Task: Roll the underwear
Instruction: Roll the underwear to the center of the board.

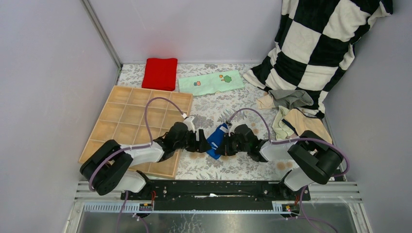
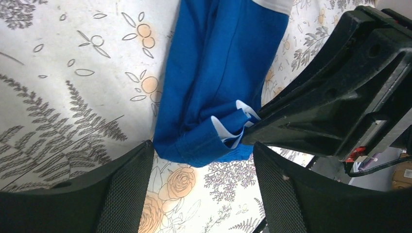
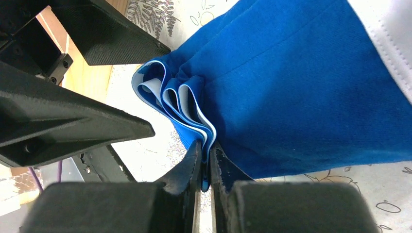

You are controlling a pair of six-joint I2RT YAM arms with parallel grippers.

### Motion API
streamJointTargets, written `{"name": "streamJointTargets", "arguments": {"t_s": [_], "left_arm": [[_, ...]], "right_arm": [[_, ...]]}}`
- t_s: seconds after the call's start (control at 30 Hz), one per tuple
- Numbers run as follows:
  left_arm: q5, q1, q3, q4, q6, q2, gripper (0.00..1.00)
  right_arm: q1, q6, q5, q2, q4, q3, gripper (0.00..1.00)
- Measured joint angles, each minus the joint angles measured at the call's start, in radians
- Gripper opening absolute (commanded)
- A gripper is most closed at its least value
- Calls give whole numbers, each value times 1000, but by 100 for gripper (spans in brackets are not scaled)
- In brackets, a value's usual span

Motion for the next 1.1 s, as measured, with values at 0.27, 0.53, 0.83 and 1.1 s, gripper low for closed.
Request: {"name": "streamJointTargets", "arguments": {"t_s": [0.27,0.53,0.83,1.1], "left_arm": [[6,-9,0,103,-2,69,62],[21,-11,2,162,-4,121,48],[42,-22,2,209,-12,146,0],[45,-28,3,208,-16,149,0]], "right_arm": [[-5,2,-5,0,-32,14,0],[-8,1,-8,0,-57,25,0],[-9,-22,-5,-12,-102,42,25],[-17,-113,58,-165,-237,33,55]]}}
